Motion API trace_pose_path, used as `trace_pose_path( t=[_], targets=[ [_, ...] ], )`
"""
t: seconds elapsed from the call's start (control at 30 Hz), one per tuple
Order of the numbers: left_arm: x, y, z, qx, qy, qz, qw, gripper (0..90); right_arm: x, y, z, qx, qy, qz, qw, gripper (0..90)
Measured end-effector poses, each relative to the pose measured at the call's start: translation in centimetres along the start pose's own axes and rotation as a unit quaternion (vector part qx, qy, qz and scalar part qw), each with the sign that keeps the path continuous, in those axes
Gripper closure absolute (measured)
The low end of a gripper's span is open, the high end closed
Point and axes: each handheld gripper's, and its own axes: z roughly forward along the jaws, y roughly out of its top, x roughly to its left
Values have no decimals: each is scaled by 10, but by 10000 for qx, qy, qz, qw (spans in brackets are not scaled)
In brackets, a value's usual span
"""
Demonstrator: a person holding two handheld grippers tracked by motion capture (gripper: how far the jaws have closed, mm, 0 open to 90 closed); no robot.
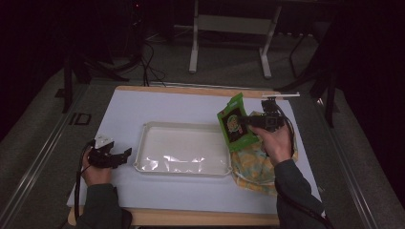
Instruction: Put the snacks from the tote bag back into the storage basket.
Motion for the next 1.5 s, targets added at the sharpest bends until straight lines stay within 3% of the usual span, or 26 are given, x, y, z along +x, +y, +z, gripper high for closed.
trace_pose_path(
  t=[1.0,1.5],
  targets=[
    [0,0,0,-4,3,-7,10000,204,3,-14,27,267,-138,-73,9995,726],
    [0,0,0,-4,-5,-5,10000,204,11,-21,47,433,-131,-98,9989,726]
  ],
)
